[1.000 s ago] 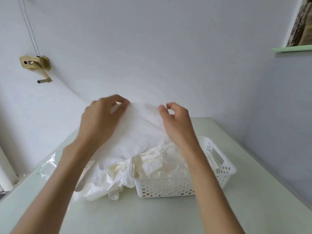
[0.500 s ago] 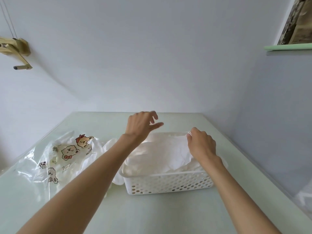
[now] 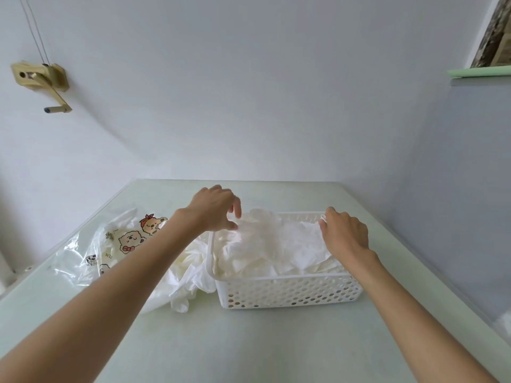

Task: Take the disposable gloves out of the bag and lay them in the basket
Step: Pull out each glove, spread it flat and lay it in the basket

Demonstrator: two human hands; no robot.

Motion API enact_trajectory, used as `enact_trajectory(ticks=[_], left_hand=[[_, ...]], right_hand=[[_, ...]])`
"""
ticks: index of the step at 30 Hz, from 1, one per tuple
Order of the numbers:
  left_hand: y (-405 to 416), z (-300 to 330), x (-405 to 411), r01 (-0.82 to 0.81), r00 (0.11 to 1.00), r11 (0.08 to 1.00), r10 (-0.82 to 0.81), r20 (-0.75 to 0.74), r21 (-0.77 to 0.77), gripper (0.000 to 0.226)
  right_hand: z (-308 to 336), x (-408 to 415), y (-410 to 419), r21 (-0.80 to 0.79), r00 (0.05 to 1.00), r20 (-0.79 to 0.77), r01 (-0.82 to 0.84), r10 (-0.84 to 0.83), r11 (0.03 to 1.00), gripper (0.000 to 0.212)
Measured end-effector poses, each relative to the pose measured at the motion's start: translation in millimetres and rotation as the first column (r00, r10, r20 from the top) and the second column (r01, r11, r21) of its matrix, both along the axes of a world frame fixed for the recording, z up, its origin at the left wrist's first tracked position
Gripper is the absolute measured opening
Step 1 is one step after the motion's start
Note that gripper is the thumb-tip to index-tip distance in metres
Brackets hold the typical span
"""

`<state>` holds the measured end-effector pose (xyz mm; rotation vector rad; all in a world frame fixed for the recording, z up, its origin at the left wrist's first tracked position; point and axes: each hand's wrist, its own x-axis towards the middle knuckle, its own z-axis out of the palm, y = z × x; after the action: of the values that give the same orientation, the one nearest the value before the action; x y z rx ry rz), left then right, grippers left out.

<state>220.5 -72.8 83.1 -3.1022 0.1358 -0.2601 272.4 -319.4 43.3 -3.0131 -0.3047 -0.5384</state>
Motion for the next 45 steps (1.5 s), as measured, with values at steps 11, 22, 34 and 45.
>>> enact_trajectory(ticks=[11, 22, 34, 45], left_hand=[[-20, -27, -12, 0.242, 0.927, 0.963, -0.192, -0.321, 0.120, 0.080], [46, -2, -73, 0.052, 0.989, 0.891, 0.017, 0.147, -0.451, 0.033], [67, -58, -103, -0.325, 0.906, 0.845, 0.407, 0.116, -0.424, 0.034], [109, -51, -115, -0.283, 0.958, 0.679, 0.236, -0.163, -0.678, 0.070]], right_hand=[[10, -32, 9, 0.150, 0.919, -0.244, -0.281, 0.311, 0.948, 0.058], [34, -60, 12, 0.221, 0.915, -0.163, -0.330, 0.368, 0.918, 0.042], [7, -115, 126, -0.189, 0.732, 0.035, -0.664, 0.680, 0.724, 0.025], [53, -90, 166, 0.561, 0.714, -0.339, -0.369, 0.612, 0.741, 0.014]])
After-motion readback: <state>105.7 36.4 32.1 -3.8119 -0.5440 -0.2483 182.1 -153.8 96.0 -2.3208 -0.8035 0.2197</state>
